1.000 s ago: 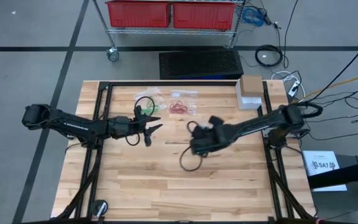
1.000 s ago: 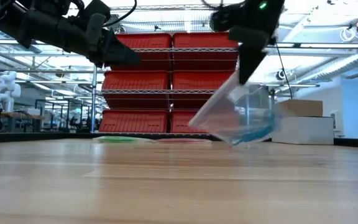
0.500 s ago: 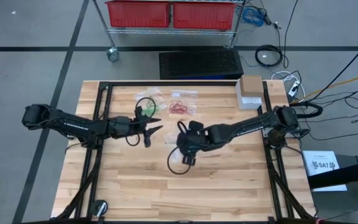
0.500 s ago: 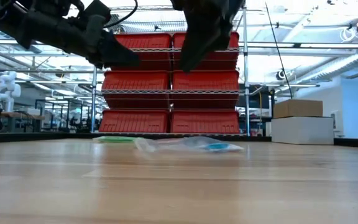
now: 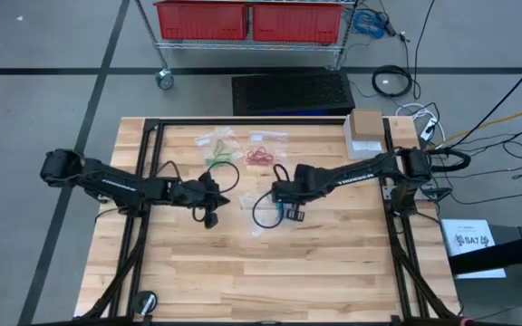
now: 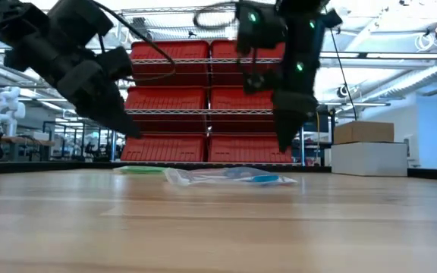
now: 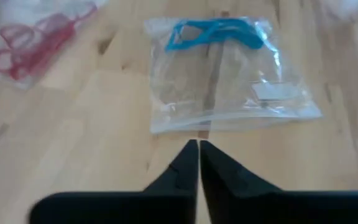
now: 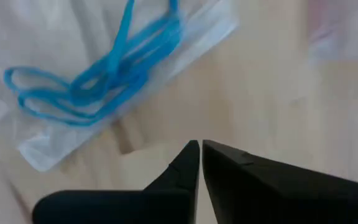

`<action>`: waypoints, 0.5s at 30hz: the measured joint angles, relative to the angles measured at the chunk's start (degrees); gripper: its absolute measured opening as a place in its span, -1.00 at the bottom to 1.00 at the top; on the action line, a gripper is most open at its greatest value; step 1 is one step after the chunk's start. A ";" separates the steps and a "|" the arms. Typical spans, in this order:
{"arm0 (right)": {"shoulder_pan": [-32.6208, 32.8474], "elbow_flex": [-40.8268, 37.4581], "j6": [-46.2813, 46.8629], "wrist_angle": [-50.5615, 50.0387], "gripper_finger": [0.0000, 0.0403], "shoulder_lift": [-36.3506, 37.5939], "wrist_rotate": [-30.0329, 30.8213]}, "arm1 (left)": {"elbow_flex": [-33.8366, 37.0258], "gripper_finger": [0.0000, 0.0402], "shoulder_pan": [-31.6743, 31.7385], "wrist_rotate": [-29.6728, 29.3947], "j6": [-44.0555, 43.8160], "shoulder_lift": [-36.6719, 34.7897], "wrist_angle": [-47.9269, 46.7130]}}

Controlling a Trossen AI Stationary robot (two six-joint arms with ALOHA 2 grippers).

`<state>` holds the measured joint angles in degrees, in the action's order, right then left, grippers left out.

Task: Sort rubber bands
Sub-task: Close the transparent zip bag that contains blue rubber bands

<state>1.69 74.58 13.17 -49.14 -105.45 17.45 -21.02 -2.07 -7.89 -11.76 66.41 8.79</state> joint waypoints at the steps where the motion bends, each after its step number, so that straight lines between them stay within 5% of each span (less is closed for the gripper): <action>1: -0.20 -1.50 0.57 0.73 -0.94 0.00 -0.81 | 0.00 -0.90 0.03 -0.01 -0.22 1.28 0.97; 15: 6.94 -10.79 11.14 17.30 -1.00 0.00 -11.19 | 0.00 -0.95 1.98 -3.05 -4.95 17.84 15.27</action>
<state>8.63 63.79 24.31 -31.83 -105.45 6.26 -21.02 -0.09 -10.94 -16.71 84.25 24.07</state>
